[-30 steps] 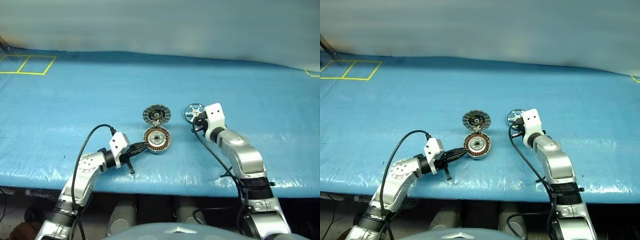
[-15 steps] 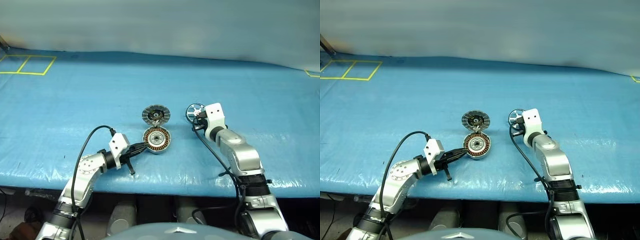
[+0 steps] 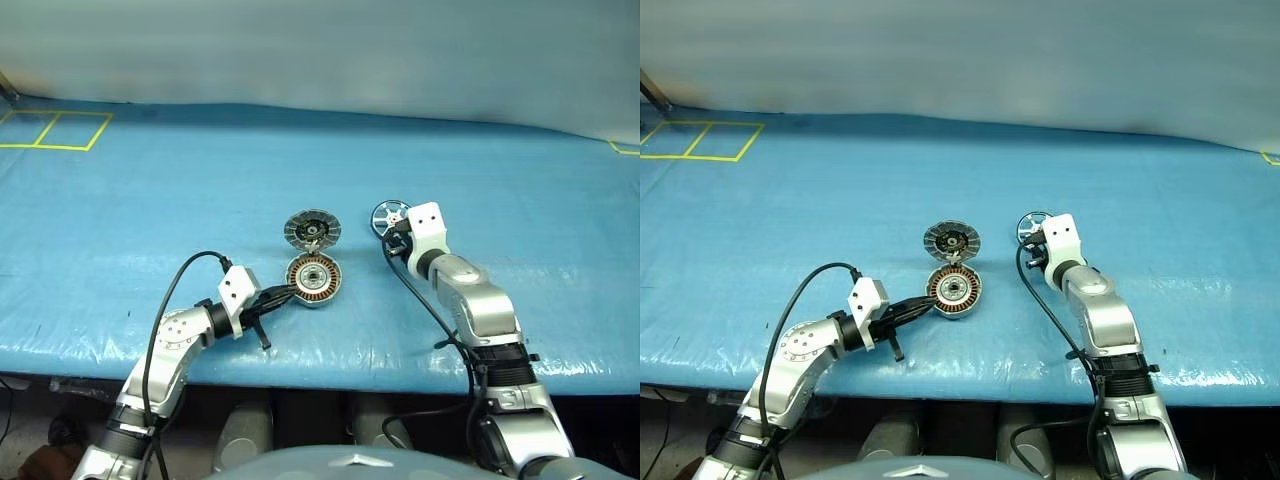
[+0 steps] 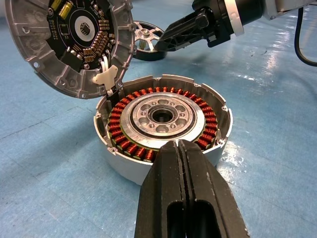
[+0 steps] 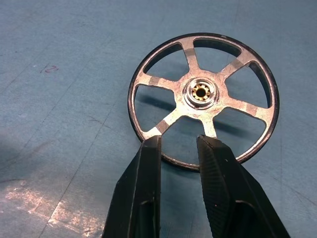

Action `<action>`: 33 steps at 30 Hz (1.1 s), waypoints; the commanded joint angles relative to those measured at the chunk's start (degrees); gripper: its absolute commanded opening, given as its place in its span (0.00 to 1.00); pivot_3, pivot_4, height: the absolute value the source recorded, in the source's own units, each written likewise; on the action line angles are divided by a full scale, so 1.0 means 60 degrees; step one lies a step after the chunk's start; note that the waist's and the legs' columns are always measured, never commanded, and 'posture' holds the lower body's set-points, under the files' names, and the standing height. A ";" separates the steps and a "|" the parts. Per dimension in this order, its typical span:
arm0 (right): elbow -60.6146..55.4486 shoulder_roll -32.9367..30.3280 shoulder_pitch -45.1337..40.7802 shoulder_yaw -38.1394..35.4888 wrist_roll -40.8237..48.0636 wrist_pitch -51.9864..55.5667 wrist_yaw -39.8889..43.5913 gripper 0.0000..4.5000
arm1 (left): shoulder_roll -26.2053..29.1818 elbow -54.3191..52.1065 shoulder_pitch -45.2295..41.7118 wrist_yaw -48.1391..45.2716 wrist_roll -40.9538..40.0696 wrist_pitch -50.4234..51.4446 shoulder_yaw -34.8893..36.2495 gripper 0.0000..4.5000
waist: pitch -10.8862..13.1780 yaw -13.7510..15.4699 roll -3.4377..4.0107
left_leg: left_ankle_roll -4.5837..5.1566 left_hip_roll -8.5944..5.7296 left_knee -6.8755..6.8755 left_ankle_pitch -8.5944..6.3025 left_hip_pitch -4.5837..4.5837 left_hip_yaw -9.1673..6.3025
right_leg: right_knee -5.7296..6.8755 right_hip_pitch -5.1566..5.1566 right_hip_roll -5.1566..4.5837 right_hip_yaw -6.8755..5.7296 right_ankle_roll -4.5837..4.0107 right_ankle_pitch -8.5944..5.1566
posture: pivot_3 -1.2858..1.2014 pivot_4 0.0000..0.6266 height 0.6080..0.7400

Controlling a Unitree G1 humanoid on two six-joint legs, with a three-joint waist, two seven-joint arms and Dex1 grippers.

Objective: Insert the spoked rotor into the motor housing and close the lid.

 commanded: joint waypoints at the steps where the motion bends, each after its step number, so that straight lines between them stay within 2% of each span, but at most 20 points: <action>1: 0.0059 0.0063 -0.0048 -0.0084 -0.0048 -0.0017 -0.0054 0.25 | 0.0043 -0.0088 0.0129 0.0083 0.0138 0.0147 -0.0101 0.00 | 0.0000 0.0000 0.0000 | 0.0000 0.0000 -0.0001 0.0000 0.0000 0.0000 | 0.0000 0.0000 0.0000 0.0000 0.0000 0.0000 | 0.52 0.24 1.00; 15: 0.0342 0.0284 -0.0190 -0.0289 -0.0132 0.0011 -0.0149 0.25 | 0.0049 -0.0123 0.0190 0.0139 0.0163 0.0119 -0.0107 0.00 | -0.0001 -0.0003 0.0001 | 0.0000 0.0000 -0.0003 0.0000 0.0003 0.0000 | 0.0000 0.0001 0.0000 0.0000 0.0000 0.0000 | 0.52 0.24 1.00; 24: -0.0955 -0.0059 -0.0090 -0.0328 -0.0069 0.0237 0.0173 0.25 | 0.0100 -0.0127 0.0232 0.0130 0.0158 0.0117 -0.0108 0.00 | 0.0002 0.0001 0.0006 | 0.0000 0.0000 -0.0017 0.0000 -0.0003 0.0000 | -0.0001 -0.0012 0.0000 0.0000 -0.0005 -0.0003 | 0.52 0.24 1.00; 33: 0.0163 -0.0129 -0.0460 -0.0092 -0.0390 -0.0282 0.0190 0.25 | 0.0083 -0.0063 0.0143 0.0097 0.0190 0.0107 -0.0184 0.00 | 0.0002 -0.0002 0.0006 | 0.0000 0.0000 -0.0017 0.0000 -0.0003 0.0001 | -0.0002 -0.0011 -0.0001 0.0000 -0.0005 -0.0003 | 0.52 0.24 1.00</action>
